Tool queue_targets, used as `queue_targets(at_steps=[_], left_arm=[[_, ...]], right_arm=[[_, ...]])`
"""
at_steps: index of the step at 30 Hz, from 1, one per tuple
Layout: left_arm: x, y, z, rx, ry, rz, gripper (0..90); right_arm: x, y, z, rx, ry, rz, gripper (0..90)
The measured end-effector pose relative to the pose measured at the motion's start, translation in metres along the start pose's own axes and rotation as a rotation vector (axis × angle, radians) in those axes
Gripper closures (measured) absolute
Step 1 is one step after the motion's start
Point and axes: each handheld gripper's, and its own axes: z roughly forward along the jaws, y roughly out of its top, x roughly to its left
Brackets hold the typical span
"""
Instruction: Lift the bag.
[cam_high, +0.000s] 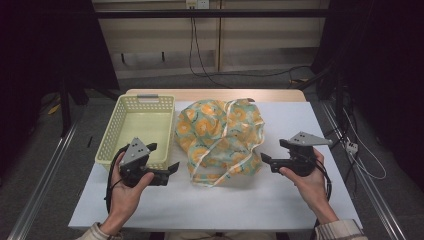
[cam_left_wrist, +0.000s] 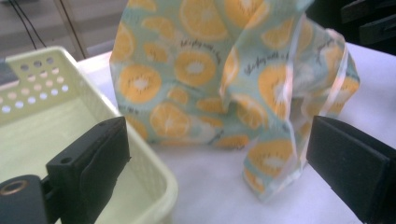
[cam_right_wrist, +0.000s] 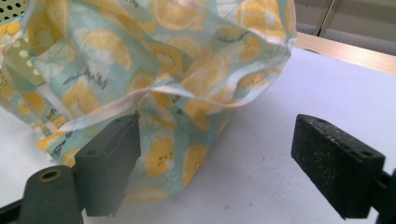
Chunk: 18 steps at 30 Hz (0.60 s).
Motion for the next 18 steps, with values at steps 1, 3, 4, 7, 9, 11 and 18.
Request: queue_targets(at_steps=[1, 3, 4, 7, 9, 11, 18], left_arm=[[0.0, -0.003, -0.002, 0.006, 0.0, -0.003, 5.6], [0.0, -0.008, -0.004, 0.007, 0.008, -0.006, 5.7], [0.0, -0.01, -0.006, 0.008, 0.012, -0.006, 5.8], [-0.001, -0.017, -0.011, 0.009, 0.022, -0.014, 5.8], [-0.003, -0.02, -0.013, 0.022, 0.033, -0.019, 5.8], [-0.003, -0.023, -0.015, 0.037, 0.018, -0.017, 5.9], [-0.003, -0.037, -0.02, 0.028, 0.038, -0.037, 6.4]], right_arm=[[0.001, -0.003, -0.001, 0.003, -0.001, 0.0, 16.4], [0.003, -0.007, -0.002, 0.01, 0.001, 0.013, 16.9], [0.004, -0.009, -0.002, 0.015, 0.001, 0.018, 16.7], [0.005, -0.014, -0.004, 0.019, -0.003, 0.016, 16.6], [0.006, -0.017, -0.007, 0.011, -0.014, 0.021, 16.8], [0.007, -0.02, -0.01, 0.007, -0.02, 0.024, 16.9], [0.009, -0.032, -0.017, -0.004, -0.031, 0.043, 17.3]])
